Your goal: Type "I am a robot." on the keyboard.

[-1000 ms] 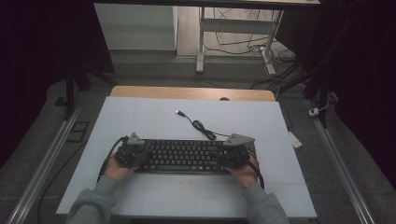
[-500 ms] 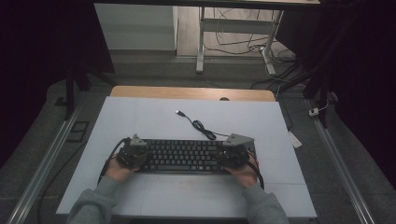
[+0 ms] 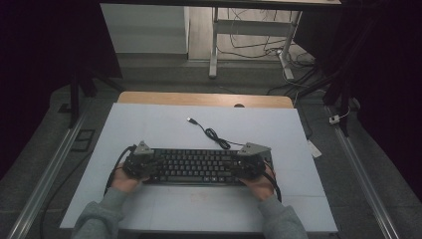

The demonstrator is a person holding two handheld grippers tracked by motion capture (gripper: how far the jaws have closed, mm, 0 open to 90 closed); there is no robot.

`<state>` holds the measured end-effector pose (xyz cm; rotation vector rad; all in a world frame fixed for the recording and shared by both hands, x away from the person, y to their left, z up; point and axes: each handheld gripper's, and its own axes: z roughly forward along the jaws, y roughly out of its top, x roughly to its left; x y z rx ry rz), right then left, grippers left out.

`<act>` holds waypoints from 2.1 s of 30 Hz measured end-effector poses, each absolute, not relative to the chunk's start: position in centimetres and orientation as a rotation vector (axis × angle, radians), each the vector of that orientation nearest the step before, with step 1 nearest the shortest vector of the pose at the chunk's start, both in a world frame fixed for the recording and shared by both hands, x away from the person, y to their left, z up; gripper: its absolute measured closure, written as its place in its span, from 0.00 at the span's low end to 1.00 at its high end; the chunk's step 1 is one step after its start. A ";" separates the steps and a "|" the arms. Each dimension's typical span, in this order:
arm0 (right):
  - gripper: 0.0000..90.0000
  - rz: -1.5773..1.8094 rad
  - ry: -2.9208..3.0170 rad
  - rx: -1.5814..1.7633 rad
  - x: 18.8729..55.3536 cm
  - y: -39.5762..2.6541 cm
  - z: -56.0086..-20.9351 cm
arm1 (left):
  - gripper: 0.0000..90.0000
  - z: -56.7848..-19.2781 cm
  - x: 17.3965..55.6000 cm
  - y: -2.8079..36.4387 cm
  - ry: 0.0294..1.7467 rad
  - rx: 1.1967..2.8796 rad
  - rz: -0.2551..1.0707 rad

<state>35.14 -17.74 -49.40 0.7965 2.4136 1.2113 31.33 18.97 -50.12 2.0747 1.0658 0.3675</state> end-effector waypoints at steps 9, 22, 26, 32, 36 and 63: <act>0.60 1.203 2.409 0.801 35.1 -17.9 -49.3 | 0.51 -48.9 30.8 19.4 1.038 1.976 0.360; 0.60 1.197 2.408 0.810 35.2 -17.9 -49.4 | 0.35 -49.0 31.0 19.5 1.050 1.983 0.333; 0.60 1.207 2.408 0.802 35.2 -17.9 -49.4 | 0.33 -49.1 31.1 19.6 1.059 1.989 0.334; 0.60 1.221 2.408 0.797 35.1 -17.8 -49.3 | 0.30 -49.3 31.2 19.5 1.077 2.003 0.335; 0.60 1.240 2.407 0.796 35.0 -17.6 -49.3 | 0.29 -49.3 31.2 19.5 1.078 2.005 0.335; 0.99 1.280 2.565 0.668 34.6 -11.9 -49.4 | 0.26 -49.8 31.4 18.5 1.070 2.053 0.323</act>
